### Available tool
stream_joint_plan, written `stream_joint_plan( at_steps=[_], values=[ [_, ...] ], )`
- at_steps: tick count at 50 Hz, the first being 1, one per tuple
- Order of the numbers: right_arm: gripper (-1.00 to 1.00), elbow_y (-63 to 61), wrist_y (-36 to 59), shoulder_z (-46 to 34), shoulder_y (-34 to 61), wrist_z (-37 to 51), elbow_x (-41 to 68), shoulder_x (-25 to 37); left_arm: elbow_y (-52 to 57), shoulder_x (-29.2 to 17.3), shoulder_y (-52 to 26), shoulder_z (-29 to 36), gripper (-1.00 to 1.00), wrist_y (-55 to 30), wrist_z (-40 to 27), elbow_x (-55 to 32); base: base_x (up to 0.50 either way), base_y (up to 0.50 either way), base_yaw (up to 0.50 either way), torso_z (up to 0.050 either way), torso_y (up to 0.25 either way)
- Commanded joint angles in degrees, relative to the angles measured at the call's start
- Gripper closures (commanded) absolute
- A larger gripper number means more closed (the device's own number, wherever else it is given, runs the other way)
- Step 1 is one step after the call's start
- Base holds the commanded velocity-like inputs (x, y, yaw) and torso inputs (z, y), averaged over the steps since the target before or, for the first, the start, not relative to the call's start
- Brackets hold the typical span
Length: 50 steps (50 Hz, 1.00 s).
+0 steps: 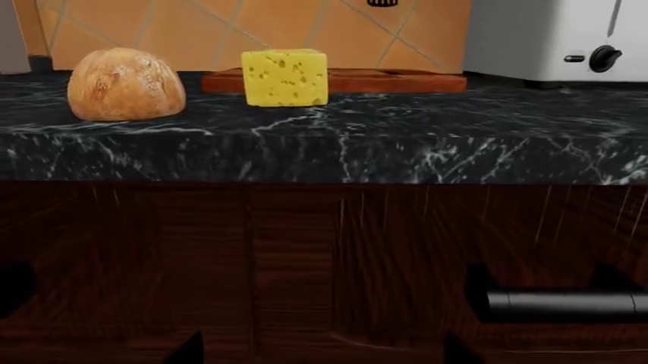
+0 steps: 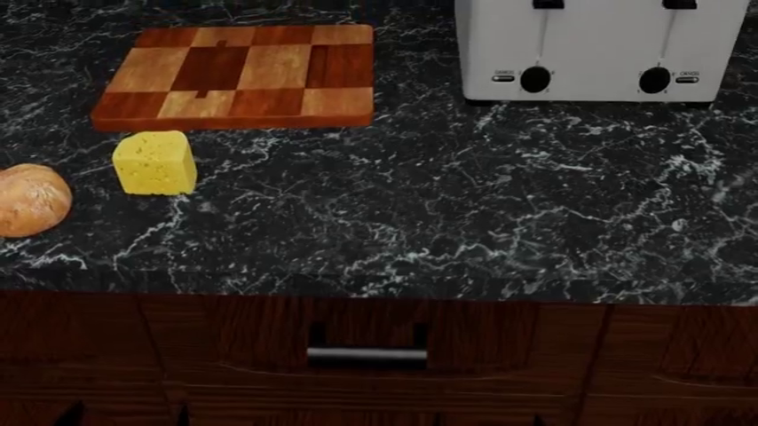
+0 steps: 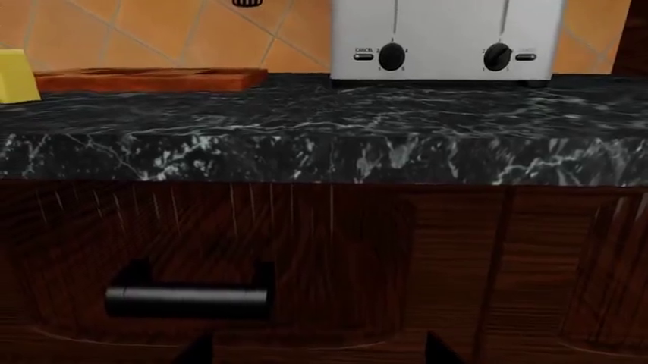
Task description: Place the bread and cheese on the cutting board.
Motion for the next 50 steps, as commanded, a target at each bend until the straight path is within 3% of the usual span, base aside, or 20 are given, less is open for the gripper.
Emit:
stream_joint_plan(
  at_steps=[1,14,50],
  values=[
    [-1.0,-0.04,0.13,-1.11,0.12,1.0,0.75,0.97,-1.02,-0.99,0.01,0.71,-1.0,1.84,-0.65,-1.13,0.0,0.0,0.0,0.05,0.0],
    [-1.0,-0.66,1.29,-0.99,0.3,2.59,2.4,1.44,-0.39,-1.67,-0.27,1.9,-1.0,0.48,-1.1,-2.68,0.0,0.0,0.0,0.046,0.0],
    [-1.0,-3.02,-2.8,-4.16,-0.65,4.45,2.82,3.74,-0.12,-3.41,-0.29,3.94,-1.0,1.51,-2.92,-4.46,0.14,0.47,0.0,0.0,0.0]
  ],
)
